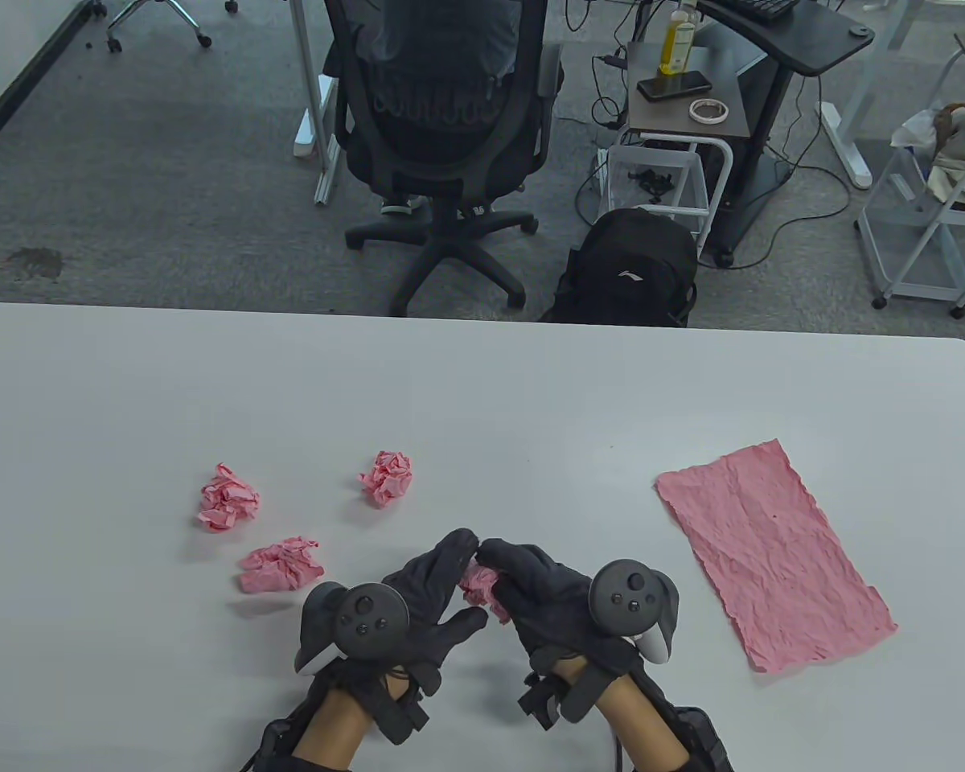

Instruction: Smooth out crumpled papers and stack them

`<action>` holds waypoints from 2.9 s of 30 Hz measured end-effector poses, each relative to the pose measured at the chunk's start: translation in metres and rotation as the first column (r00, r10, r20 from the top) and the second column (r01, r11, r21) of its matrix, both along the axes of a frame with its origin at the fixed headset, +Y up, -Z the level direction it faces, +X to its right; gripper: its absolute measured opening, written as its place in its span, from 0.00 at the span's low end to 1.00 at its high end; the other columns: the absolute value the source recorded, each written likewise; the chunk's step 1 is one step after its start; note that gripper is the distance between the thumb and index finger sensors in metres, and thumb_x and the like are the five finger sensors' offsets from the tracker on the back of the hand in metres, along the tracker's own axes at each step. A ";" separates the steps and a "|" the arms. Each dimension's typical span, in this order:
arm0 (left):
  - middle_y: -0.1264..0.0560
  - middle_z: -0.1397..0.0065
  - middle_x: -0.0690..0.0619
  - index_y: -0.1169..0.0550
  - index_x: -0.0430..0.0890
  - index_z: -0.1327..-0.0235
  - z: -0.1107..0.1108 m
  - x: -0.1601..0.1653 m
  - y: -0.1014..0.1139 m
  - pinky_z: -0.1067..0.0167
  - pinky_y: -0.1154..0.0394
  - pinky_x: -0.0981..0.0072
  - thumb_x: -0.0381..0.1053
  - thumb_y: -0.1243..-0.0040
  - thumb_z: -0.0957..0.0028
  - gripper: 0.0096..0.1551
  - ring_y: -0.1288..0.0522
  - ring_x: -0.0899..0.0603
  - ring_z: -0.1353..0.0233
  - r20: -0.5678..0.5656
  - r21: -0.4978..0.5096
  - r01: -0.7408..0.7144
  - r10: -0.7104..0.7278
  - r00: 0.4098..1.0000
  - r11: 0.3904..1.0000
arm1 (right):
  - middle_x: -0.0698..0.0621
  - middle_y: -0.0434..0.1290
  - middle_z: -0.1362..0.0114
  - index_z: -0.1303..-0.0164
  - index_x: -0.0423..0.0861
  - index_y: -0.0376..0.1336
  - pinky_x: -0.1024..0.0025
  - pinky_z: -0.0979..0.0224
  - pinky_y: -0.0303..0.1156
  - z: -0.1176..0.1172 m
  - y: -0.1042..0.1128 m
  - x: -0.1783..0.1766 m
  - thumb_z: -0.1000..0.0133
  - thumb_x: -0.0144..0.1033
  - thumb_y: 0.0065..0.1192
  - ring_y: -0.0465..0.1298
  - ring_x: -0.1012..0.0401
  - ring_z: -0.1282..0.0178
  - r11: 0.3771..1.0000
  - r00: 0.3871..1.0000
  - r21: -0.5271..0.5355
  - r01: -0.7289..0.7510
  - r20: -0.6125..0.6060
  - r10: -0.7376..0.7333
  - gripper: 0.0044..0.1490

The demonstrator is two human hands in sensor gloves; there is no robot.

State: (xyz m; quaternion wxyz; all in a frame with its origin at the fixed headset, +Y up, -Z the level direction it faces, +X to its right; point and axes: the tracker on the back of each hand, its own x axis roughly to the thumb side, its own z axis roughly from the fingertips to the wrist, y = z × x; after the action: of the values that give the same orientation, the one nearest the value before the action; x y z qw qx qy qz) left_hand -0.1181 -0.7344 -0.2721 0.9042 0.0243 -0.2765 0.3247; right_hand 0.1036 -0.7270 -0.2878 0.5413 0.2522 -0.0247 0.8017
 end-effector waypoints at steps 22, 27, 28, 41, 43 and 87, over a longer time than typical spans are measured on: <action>0.18 0.41 0.49 0.28 0.46 0.26 -0.014 -0.011 -0.018 0.36 0.25 0.45 0.63 0.48 0.43 0.36 0.13 0.43 0.50 0.042 -0.347 -0.426 0.468 0.883 0.835 | 0.41 0.66 0.26 0.38 0.46 0.67 0.43 0.36 0.67 -0.006 -0.020 0.013 0.45 0.39 0.70 0.74 0.44 0.38 0.925 0.918 -0.121 0.359 -0.132 -0.374 0.26; 0.31 0.28 0.49 0.35 0.51 0.21 -0.010 -0.014 -0.009 0.28 0.34 0.39 0.55 0.35 0.46 0.39 0.23 0.42 0.34 0.015 -0.168 -0.289 0.295 0.955 0.943 | 0.41 0.71 0.30 0.36 0.46 0.64 0.44 0.39 0.70 -0.005 -0.028 0.011 0.43 0.41 0.66 0.77 0.46 0.42 0.857 0.870 -0.205 0.473 -0.044 -0.490 0.26; 0.33 0.27 0.49 0.37 0.52 0.21 -0.009 -0.014 -0.006 0.27 0.35 0.39 0.55 0.35 0.46 0.40 0.25 0.43 0.32 0.009 -0.119 -0.238 0.240 0.971 0.964 | 0.40 0.74 0.34 0.36 0.45 0.65 0.44 0.41 0.71 -0.006 -0.029 0.012 0.44 0.39 0.67 0.79 0.45 0.45 0.837 0.855 -0.217 0.502 -0.020 -0.517 0.27; 0.34 0.25 0.52 0.30 0.58 0.24 -0.010 -0.017 -0.008 0.26 0.36 0.39 0.66 0.39 0.45 0.35 0.27 0.42 0.27 0.014 -0.214 -0.395 0.407 0.913 0.893 | 0.44 0.73 0.42 0.27 0.45 0.59 0.45 0.43 0.70 -0.001 -0.009 0.016 0.46 0.35 0.71 0.75 0.52 0.55 0.975 0.980 -0.123 0.187 -0.044 -0.194 0.37; 0.36 0.21 0.51 0.29 0.59 0.25 -0.012 -0.020 -0.011 0.24 0.39 0.37 0.64 0.39 0.43 0.32 0.32 0.39 0.21 0.028 -0.321 -0.504 0.540 0.841 0.802 | 0.44 0.74 0.45 0.31 0.44 0.64 0.46 0.46 0.71 -0.006 -0.015 0.020 0.46 0.37 0.72 0.75 0.53 0.59 0.976 0.987 -0.157 0.150 -0.029 -0.157 0.33; 0.32 0.21 0.49 0.31 0.56 0.27 -0.025 -0.052 -0.017 0.26 0.34 0.35 0.55 0.46 0.37 0.25 0.28 0.35 0.20 -0.067 -0.458 -0.699 0.763 0.643 0.549 | 0.48 0.84 0.67 0.50 0.38 0.75 0.51 0.63 0.79 -0.027 -0.021 0.079 0.44 0.54 0.64 0.84 0.56 0.79 0.964 0.981 -0.264 -0.028 0.178 0.077 0.31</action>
State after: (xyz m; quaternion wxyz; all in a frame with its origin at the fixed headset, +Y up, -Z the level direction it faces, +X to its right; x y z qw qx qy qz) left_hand -0.1698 -0.7513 -0.2971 0.6440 -0.0924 -0.2218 0.7263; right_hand 0.1829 -0.7482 -0.3144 0.5434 0.1033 0.0371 0.8323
